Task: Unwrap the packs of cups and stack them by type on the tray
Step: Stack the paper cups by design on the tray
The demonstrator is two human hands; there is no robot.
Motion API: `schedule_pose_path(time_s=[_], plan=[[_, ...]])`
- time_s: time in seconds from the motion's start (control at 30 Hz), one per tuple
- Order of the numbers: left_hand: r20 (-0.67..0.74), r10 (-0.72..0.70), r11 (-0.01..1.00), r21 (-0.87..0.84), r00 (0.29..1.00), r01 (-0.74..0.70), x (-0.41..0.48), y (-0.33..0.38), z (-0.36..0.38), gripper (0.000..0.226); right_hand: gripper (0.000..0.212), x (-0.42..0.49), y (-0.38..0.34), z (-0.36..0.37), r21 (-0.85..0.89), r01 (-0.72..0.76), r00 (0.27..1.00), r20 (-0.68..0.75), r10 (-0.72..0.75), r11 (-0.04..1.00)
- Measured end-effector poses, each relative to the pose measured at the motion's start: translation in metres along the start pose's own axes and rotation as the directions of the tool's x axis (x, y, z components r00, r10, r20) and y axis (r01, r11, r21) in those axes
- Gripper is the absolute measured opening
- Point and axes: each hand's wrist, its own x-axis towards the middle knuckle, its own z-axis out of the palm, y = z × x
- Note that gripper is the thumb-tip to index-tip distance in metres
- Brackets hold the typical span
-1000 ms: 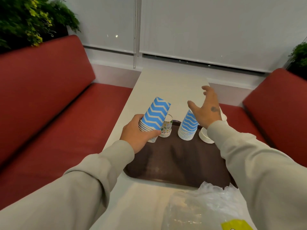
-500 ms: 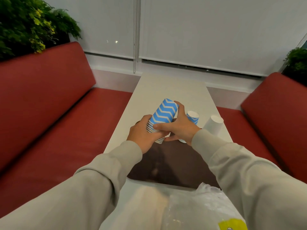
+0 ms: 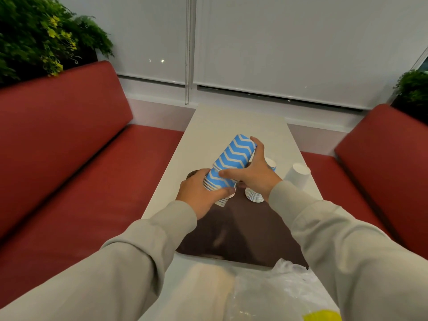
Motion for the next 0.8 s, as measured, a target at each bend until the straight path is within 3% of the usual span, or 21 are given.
schedule_pose_path(time_s=[0.13, 0.3, 0.43, 0.57, 0.8], plan=[[-0.011, -0.012, 1.0, 0.021, 1.0, 0.012, 0.001, -0.004, -0.003, 0.057, 0.112, 0.009, -0.01, -0.024, -0.018, 0.073, 0.982, -0.174, -0.075, 0.997], [-0.048, -0.037, 0.999, -0.009, 0.998, 0.036, 0.005, -0.011, -0.01, 0.061, 0.117, 0.02, -0.022, -0.065, -0.168, 0.113, 0.916, -0.364, -0.168, 0.979], [-0.074, -0.03, 0.999, -0.025, 0.997, 0.028, 0.006, -0.011, -0.015, 0.059, 0.094, 0.029, -0.013, -0.08, -0.331, 0.061, 0.895, -0.4, -0.198, 0.942], [-0.085, -0.017, 0.999, -0.051, 0.996, 0.013, 0.007, -0.012, -0.017, 0.061, 0.094, 0.032, 0.003, -0.077, -0.446, -0.063, 0.907, -0.399, -0.136, 0.893], [-0.08, -0.01, 0.997, -0.084, 0.997, 0.003, 0.009, -0.017, -0.021, 0.06, 0.091, 0.038, 0.02, -0.067, -0.564, -0.136, 0.915, -0.387, -0.115, 0.815]])
